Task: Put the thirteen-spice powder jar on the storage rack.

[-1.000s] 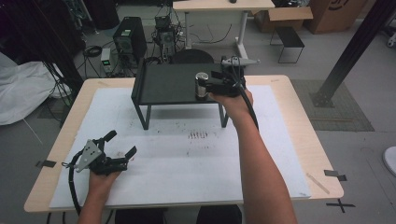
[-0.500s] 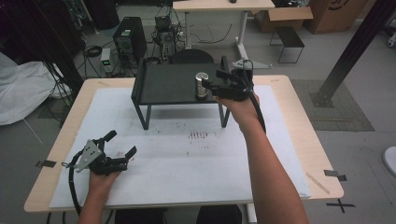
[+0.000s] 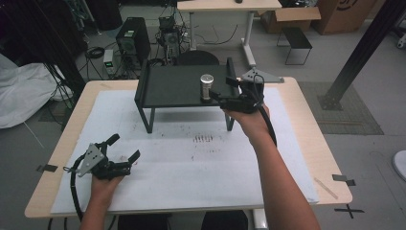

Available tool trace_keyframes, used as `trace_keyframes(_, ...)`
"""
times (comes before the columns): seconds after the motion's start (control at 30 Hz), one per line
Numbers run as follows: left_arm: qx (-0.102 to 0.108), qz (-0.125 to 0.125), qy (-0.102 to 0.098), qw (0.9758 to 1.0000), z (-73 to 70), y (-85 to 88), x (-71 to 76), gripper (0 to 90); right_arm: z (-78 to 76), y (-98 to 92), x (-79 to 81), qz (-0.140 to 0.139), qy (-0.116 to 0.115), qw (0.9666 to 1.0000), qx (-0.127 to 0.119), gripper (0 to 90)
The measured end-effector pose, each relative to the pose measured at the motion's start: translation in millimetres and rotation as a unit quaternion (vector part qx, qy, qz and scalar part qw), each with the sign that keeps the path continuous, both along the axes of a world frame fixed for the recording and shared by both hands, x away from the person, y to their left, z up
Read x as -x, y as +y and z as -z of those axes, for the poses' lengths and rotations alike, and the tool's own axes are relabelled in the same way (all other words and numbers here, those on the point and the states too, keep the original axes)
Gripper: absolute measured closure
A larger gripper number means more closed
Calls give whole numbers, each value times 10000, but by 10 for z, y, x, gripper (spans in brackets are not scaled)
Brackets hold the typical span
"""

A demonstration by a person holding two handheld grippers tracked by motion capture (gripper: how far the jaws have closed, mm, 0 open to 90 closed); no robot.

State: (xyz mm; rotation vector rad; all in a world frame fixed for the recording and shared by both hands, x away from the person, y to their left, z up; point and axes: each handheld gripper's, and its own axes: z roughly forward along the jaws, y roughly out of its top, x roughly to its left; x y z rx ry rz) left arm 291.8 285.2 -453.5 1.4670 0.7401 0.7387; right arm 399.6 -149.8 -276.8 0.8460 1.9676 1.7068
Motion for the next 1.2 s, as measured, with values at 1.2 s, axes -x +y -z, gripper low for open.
trace_keyframes(1.2, -2, 1, -12, 10000, 0, 0, 2, 3, 730, -185, 329, 281, -467, 9984, -173, 0)
